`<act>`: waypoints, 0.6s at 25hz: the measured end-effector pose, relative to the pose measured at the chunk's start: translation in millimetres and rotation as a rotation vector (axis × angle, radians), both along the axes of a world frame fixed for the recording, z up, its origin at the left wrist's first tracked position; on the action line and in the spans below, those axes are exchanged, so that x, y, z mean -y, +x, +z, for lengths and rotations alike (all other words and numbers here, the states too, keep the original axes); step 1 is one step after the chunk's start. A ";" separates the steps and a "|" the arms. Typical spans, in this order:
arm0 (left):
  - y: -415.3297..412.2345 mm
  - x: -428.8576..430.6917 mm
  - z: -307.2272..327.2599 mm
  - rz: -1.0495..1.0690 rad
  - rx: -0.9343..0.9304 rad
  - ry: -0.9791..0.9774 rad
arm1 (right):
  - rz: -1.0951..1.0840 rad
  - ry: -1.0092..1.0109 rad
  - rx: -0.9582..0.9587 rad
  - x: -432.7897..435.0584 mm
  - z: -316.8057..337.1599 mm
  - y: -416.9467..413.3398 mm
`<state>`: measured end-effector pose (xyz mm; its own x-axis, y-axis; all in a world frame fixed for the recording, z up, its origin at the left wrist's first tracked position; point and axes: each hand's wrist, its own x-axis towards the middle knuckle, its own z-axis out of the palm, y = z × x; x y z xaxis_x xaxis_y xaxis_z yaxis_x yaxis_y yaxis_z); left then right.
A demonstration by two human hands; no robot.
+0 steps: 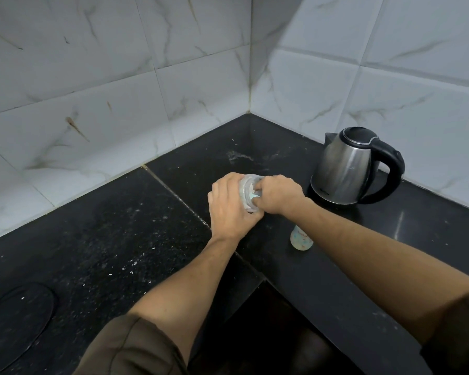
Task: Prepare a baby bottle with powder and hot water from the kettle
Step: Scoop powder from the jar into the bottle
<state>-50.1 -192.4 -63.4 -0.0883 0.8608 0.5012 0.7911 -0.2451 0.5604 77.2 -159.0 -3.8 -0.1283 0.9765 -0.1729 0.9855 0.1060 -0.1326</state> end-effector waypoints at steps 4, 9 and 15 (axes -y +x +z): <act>8.1 2.3 10.1 -0.008 -0.039 0.036 | -0.084 -0.052 -0.032 -6.3 2.2 2.2; 12.0 -5.7 18.7 -0.007 -0.135 0.008 | -0.152 -0.049 -0.157 -10.7 1.9 7.8; 2.6 -14.8 3.4 0.037 -0.040 0.018 | -0.026 0.104 -0.337 -12.7 21.2 18.5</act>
<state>-47.4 -177.5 -60.0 -0.0996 0.8483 0.5201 0.8216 -0.2247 0.5238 95.7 -146.3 17.4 -0.1360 0.9904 -0.0251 0.8908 0.1112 -0.4405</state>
